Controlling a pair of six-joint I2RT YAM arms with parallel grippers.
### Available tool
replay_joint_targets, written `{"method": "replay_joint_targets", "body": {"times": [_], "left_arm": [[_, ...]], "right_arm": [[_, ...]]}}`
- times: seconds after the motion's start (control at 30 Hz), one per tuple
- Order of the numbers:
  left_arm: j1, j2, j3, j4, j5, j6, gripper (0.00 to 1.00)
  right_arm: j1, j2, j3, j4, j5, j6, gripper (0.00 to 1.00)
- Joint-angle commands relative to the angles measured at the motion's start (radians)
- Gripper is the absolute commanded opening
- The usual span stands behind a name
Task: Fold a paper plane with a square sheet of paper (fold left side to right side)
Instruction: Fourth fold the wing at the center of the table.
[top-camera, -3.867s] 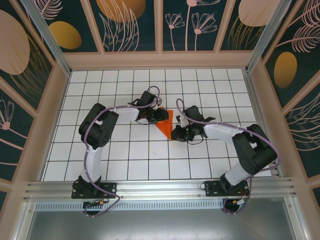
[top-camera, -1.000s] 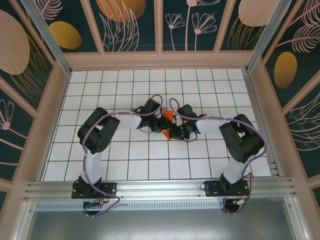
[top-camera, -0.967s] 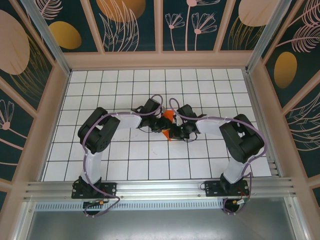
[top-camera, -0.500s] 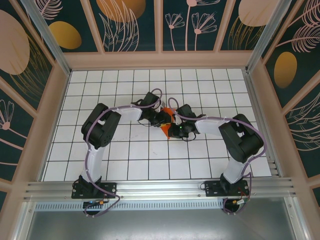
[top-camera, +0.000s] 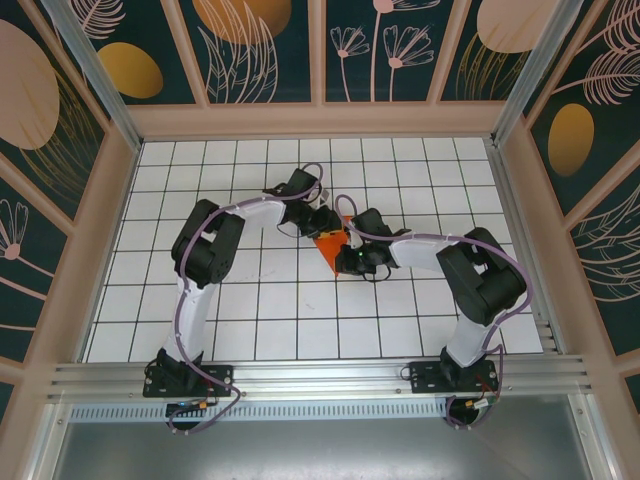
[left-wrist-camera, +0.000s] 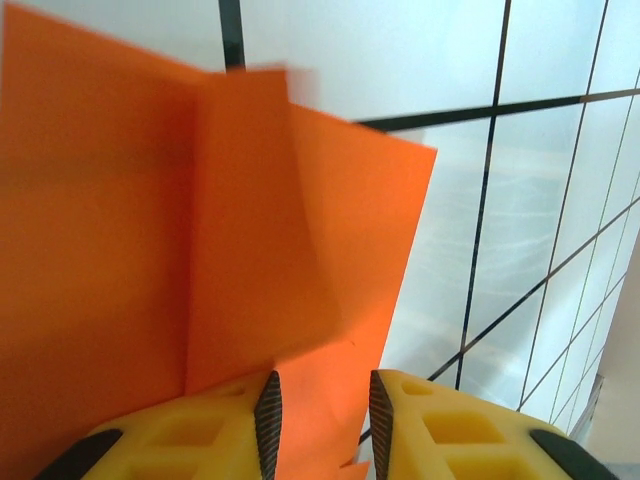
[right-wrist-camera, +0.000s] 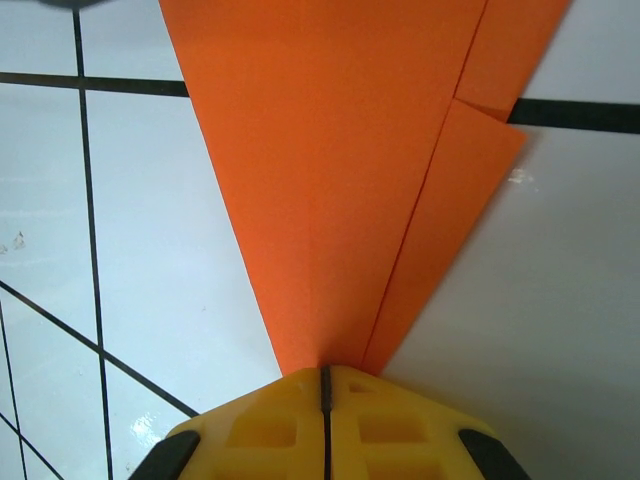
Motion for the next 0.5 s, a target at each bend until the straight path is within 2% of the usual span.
{"method": "replay_joint_targets", "body": {"times": [0.0, 0.47], "left_arm": [[0.076, 0.078, 0.083, 0.028, -0.161, 0.077, 0.34], [0.128, 0.189, 0.258, -0.012, -0.122, 0.094, 0.35]], "right_arm": [[0.015, 0.073, -0.058, -0.19, 0.06, -0.006, 0.08], [0.019, 0.075, -0.057, -0.188, 0.054, -0.003, 0.08]]}}
